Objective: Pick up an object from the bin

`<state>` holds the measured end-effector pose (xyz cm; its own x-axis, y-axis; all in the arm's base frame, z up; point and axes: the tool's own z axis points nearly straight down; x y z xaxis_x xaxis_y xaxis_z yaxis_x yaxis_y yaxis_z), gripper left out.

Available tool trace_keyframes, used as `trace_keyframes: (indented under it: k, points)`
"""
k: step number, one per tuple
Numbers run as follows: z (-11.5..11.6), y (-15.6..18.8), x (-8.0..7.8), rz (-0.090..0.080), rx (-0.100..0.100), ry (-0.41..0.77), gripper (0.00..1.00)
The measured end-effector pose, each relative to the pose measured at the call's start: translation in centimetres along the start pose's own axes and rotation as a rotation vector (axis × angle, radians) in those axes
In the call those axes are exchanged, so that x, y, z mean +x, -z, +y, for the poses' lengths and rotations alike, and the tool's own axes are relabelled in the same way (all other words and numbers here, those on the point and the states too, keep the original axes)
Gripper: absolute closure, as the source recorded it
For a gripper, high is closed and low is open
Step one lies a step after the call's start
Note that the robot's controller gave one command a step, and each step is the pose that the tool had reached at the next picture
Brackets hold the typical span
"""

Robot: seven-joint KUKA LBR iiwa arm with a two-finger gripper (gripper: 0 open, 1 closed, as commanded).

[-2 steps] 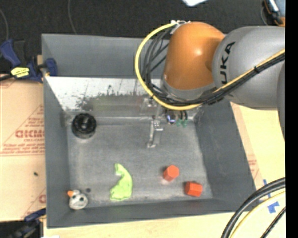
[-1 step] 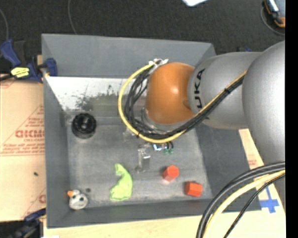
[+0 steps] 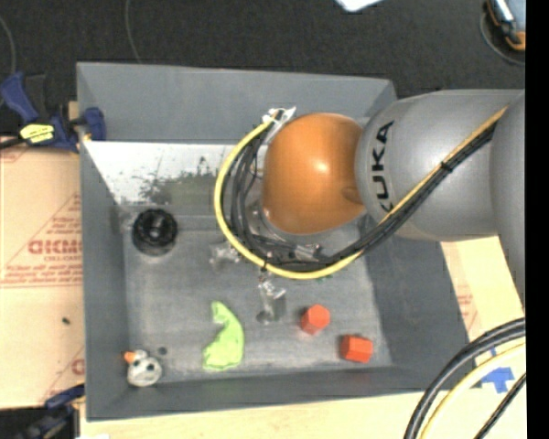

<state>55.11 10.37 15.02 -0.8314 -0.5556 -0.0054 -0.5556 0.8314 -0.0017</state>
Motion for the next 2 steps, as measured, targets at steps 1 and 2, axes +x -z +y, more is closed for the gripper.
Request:
trace_keyframes:
  k: [1, 2]
  points:
    - [2.0, -5.0, -0.2, 0.001, -0.001, 0.269, 0.0]
    - [5.0, -8.0, 2.6, -0.002, -0.001, 0.311, 0.0]
